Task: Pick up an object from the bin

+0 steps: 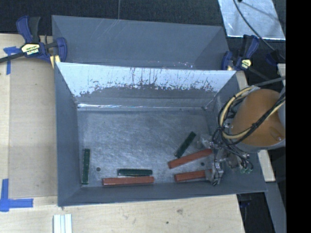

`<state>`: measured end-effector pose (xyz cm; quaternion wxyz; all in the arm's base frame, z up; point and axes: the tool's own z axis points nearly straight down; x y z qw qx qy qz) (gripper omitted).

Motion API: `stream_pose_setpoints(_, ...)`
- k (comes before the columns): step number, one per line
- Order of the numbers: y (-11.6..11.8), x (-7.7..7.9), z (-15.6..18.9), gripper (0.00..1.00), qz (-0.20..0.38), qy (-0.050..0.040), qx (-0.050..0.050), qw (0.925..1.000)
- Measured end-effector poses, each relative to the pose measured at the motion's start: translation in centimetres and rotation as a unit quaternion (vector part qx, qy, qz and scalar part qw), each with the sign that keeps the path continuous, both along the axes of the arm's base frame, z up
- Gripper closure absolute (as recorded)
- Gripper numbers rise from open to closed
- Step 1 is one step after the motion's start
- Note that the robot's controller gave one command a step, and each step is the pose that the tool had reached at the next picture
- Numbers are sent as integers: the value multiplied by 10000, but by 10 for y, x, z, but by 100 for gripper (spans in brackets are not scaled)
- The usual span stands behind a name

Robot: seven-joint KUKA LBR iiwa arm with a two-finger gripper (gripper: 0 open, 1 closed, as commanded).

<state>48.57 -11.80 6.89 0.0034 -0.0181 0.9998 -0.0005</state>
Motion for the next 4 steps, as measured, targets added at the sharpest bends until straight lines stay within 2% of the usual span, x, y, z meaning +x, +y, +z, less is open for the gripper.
stream_pose_setpoints(1, 106, 11, 2, 0, 2166, 10, 0, 9763)
stream_pose_setpoints(2, 103, 11, 4, 100, 2157, 31, -14, 9764)
stream_pose_setpoints(3, 39, 39, 80, 100, 2435, -22, -44, 9699)
stream_pose_setpoints(4, 9, 37, 79, 100, 2403, 10, -17, 9707)
